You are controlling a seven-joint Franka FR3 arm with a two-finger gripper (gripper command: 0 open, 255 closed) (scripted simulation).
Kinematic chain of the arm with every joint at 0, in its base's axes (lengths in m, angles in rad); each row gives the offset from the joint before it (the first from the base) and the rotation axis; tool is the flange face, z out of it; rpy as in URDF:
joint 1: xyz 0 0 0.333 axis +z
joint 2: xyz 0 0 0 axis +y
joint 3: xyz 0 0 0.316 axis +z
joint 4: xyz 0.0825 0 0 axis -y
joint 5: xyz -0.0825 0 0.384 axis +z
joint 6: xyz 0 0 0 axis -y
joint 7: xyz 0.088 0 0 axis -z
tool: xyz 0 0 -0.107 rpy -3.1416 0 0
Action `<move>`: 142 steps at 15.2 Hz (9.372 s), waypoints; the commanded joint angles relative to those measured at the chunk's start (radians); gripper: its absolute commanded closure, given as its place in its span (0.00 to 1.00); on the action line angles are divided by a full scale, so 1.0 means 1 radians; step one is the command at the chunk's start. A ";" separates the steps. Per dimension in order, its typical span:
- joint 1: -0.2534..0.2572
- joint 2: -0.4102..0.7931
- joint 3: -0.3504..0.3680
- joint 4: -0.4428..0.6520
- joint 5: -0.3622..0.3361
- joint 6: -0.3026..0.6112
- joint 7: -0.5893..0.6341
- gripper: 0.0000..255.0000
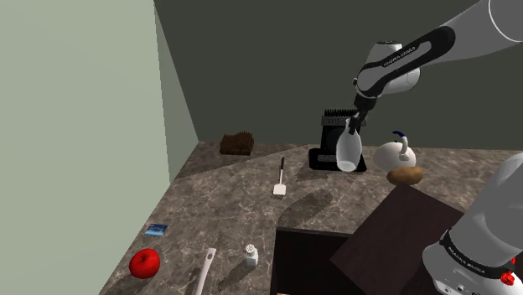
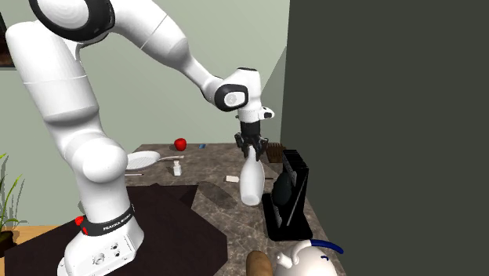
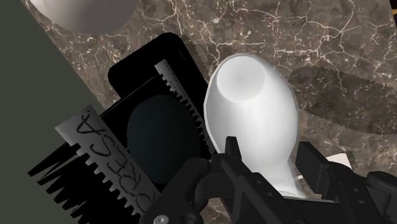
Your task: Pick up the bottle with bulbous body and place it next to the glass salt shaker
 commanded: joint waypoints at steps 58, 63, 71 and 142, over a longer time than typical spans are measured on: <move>0.130 -0.199 0.328 0.375 -0.050 -0.564 0.486 1.00; 0.174 -0.151 0.405 0.421 -0.039 -0.562 0.603 1.00; 0.245 -0.026 0.519 0.554 -0.041 -0.572 0.787 1.00; 0.405 0.529 0.616 0.472 -0.221 0.040 1.164 1.00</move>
